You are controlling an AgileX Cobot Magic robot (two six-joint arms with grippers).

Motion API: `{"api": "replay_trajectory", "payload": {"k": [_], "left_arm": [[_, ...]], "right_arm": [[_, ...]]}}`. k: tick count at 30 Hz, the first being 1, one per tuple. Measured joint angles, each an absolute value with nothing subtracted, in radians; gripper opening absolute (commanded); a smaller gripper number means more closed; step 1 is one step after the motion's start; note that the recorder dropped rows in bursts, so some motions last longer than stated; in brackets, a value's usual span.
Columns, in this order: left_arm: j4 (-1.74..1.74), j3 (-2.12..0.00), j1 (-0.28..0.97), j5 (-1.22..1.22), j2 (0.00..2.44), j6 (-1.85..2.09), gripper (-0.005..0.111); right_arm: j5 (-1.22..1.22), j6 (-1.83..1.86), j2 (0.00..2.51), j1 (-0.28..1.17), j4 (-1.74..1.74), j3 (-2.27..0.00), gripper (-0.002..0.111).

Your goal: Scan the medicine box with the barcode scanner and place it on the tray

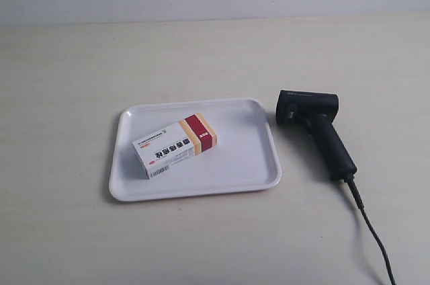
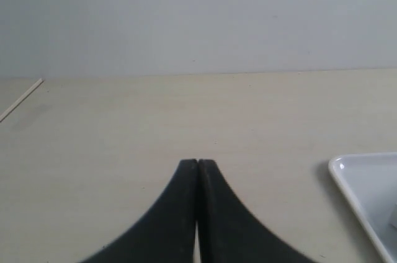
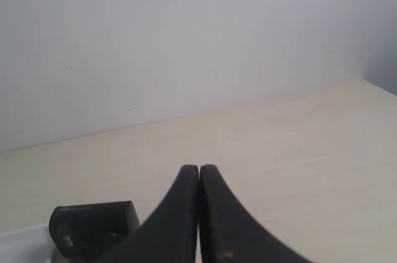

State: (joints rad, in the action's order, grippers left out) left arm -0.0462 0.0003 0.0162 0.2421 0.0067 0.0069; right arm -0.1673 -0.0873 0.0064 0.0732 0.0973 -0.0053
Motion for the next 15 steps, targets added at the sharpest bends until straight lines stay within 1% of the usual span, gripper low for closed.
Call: {"api": "replay_trajectory", "payload": {"k": [15], "left_arm": [[-0.046, 0.0, 0.016, 0.246, 0.007, 0.007, 0.002]], "right_arm": [[-0.169, -0.079, 0.006, 0.073, 0.097, -0.005, 0.001]]}}
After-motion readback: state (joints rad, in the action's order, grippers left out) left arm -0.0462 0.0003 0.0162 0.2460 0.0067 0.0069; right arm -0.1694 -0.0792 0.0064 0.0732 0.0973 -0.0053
